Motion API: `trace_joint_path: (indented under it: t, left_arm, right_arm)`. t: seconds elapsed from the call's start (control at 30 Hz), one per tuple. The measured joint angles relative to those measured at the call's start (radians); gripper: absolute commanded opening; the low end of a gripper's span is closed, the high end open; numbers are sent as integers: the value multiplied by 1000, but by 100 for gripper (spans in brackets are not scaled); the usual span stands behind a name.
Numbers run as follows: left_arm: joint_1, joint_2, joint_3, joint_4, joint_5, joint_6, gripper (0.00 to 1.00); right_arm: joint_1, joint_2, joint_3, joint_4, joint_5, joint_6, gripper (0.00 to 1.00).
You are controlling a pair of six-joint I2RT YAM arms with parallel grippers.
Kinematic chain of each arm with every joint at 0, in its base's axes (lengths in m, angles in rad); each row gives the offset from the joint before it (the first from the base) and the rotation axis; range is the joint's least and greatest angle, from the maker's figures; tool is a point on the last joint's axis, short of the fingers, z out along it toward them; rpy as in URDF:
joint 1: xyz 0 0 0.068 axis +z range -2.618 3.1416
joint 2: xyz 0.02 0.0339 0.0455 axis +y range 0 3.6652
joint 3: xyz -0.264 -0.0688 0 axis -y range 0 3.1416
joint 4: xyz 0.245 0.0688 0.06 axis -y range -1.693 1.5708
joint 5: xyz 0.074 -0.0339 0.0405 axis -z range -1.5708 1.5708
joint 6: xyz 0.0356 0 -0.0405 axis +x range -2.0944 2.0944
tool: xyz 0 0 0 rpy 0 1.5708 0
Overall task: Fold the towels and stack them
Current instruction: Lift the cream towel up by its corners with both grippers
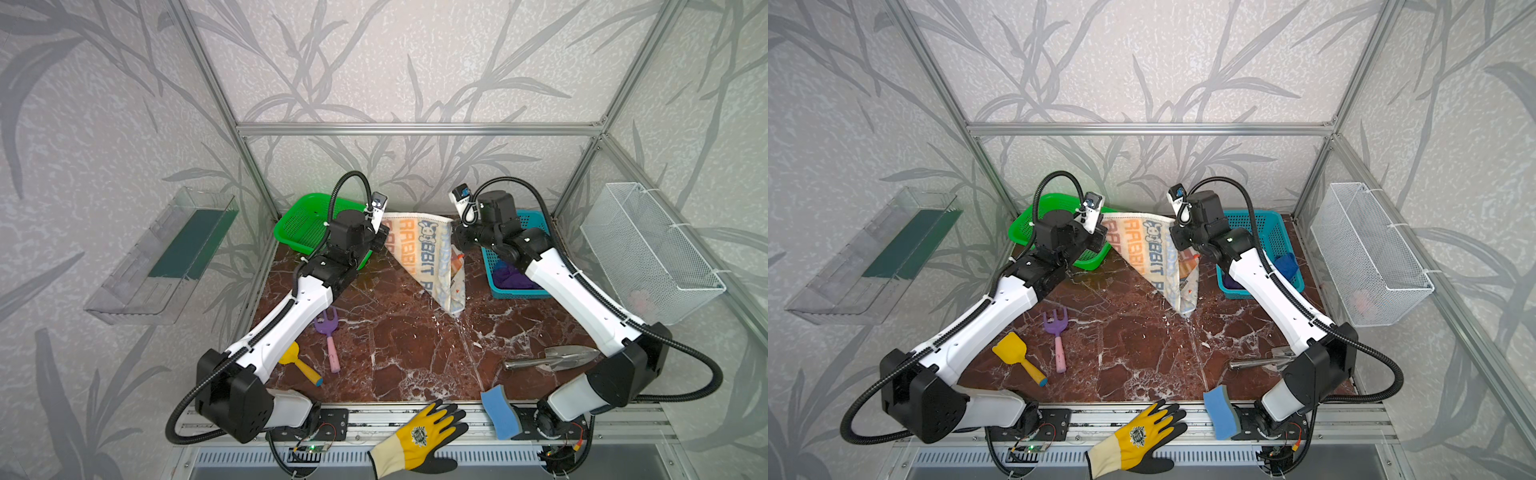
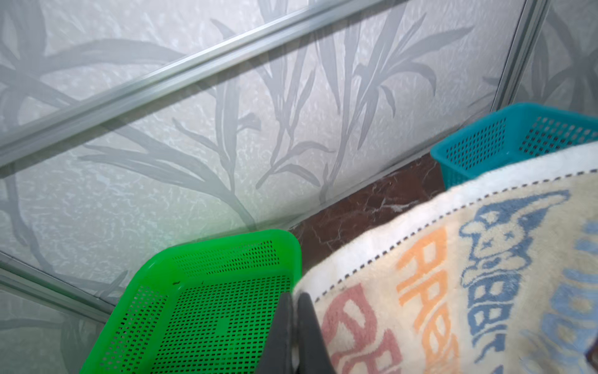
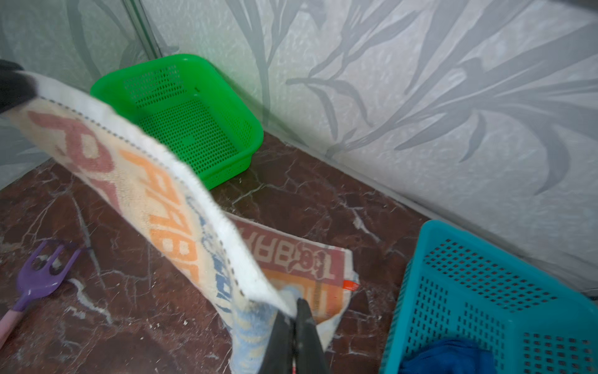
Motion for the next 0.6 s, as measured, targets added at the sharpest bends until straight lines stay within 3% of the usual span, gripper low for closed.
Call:
trace_joint_path:
  t: [0.3,0.6]
  left_arm:
    - [0,-13,328,-246,102,-81,0]
    - [-10,-172,341,-388,261,-146,0]
  right_arm:
    - [-6,-56,137,-61,24,-133,0]
    - [-5,-239,137,-103,-106,-198,0]
